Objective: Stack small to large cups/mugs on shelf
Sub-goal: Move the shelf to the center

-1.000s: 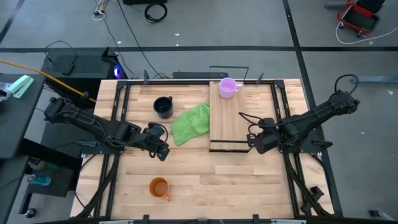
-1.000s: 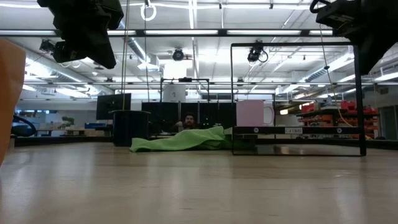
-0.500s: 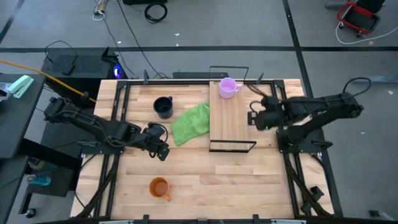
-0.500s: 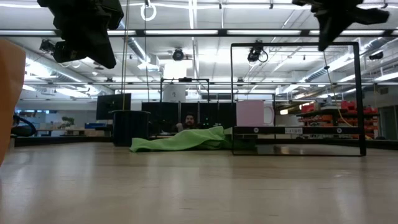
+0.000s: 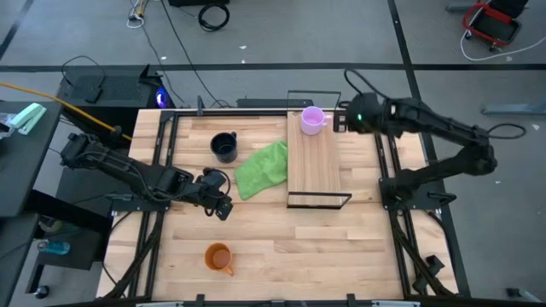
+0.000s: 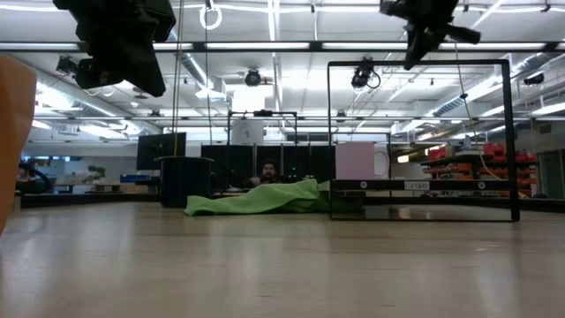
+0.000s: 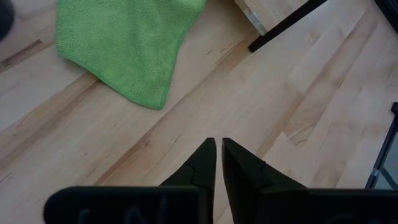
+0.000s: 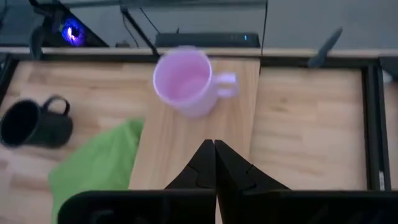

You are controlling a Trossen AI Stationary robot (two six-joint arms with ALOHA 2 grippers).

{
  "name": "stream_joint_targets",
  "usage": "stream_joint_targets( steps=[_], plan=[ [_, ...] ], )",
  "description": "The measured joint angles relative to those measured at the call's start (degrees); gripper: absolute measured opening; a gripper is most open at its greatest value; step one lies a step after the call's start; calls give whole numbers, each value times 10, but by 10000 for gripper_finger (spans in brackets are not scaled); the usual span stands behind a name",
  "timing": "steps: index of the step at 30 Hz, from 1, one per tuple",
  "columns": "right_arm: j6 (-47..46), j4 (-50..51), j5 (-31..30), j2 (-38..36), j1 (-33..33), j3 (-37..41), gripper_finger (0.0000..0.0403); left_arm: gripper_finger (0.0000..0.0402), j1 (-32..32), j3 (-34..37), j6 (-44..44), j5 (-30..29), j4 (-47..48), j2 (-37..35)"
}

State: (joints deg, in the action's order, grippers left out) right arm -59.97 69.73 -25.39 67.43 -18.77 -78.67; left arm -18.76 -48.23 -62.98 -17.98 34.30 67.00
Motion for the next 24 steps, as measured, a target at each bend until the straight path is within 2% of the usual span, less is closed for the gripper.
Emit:
stream_joint_targets(
  steps=[5, 12, 19, 24],
  plan=[
    [76, -43, 10, 38, -79, -22, 1, 40, 0, 0, -9, 0, -1, 0],
    [124, -58, 10, 127, -169, -58, 1, 35, 0, 0, -10, 0, -1, 0],
    [136, -59, 8, 207, -239, -91, 0, 36, 0, 0, -10, 0, -1, 0],
    [136, -80, -6, 235, -275, -95, 0, 40, 0, 0, -10, 0, -1, 0]
  ],
)
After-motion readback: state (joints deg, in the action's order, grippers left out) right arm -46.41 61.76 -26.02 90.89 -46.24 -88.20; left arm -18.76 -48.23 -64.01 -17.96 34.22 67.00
